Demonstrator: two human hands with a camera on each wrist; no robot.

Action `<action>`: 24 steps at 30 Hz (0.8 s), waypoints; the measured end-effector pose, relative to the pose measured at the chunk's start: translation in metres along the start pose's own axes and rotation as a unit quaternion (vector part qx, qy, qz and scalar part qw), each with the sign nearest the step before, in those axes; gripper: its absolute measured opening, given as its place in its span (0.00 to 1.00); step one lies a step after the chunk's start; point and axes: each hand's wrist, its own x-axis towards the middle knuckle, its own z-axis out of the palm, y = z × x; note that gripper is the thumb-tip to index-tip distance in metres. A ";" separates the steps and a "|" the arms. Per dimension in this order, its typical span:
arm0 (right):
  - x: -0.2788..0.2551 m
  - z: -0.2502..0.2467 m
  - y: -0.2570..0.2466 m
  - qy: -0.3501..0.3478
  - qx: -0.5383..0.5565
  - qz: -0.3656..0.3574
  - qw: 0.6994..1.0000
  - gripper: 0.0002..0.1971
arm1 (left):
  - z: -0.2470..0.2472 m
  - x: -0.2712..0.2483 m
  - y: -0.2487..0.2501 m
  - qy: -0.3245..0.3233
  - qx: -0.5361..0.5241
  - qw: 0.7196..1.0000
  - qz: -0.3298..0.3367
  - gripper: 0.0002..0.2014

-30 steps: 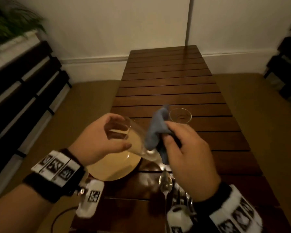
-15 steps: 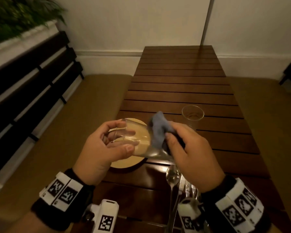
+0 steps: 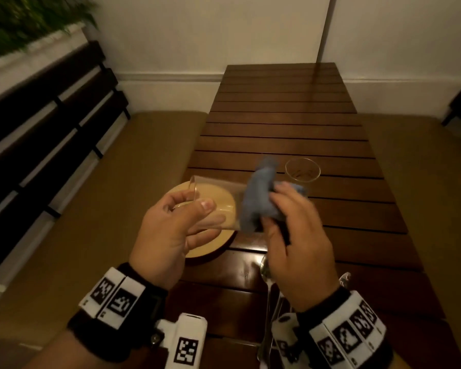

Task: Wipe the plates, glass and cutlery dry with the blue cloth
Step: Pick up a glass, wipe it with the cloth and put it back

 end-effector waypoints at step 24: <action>-0.008 -0.002 0.012 -0.156 -0.056 -0.237 0.957 0.18 | -0.004 0.001 -0.018 -0.089 0.057 0.976 -0.192 0.21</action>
